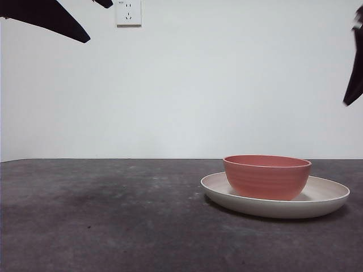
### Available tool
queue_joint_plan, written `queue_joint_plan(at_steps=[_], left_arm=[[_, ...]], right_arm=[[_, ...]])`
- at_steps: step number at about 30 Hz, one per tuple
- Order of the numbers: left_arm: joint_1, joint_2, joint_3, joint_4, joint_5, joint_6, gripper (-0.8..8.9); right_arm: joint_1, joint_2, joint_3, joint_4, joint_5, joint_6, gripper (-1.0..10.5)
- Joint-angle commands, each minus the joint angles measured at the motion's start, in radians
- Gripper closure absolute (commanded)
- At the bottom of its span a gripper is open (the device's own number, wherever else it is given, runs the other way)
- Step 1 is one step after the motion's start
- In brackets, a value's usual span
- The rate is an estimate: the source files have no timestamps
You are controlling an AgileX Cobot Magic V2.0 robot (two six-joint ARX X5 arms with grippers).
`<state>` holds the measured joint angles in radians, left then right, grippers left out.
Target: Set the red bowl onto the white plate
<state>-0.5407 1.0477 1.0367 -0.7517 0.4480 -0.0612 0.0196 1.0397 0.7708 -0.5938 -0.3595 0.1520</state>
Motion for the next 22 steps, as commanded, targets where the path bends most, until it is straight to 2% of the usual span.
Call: queue_joint_plan(at_steps=[1,8,11,22], left_arm=[[-0.005,0.005,0.007,0.011,0.006,0.016,5.34],[-0.005,0.005,0.007,0.012,0.006,0.021,5.34],[-0.005,0.005,0.007,0.012,0.006,0.021,5.34],[-0.005,0.005,0.007,0.019,0.006,0.021,5.34]], right_arm=[[-0.024,0.103,0.007,0.052,-0.039,0.020,5.9],[-0.038,0.309,0.007,0.185,-0.087,0.021,5.9],[-0.038,0.367,0.007,0.228,-0.089,0.021,6.5],[-0.037,0.492,0.007,0.314,-0.120,0.021,6.9]])
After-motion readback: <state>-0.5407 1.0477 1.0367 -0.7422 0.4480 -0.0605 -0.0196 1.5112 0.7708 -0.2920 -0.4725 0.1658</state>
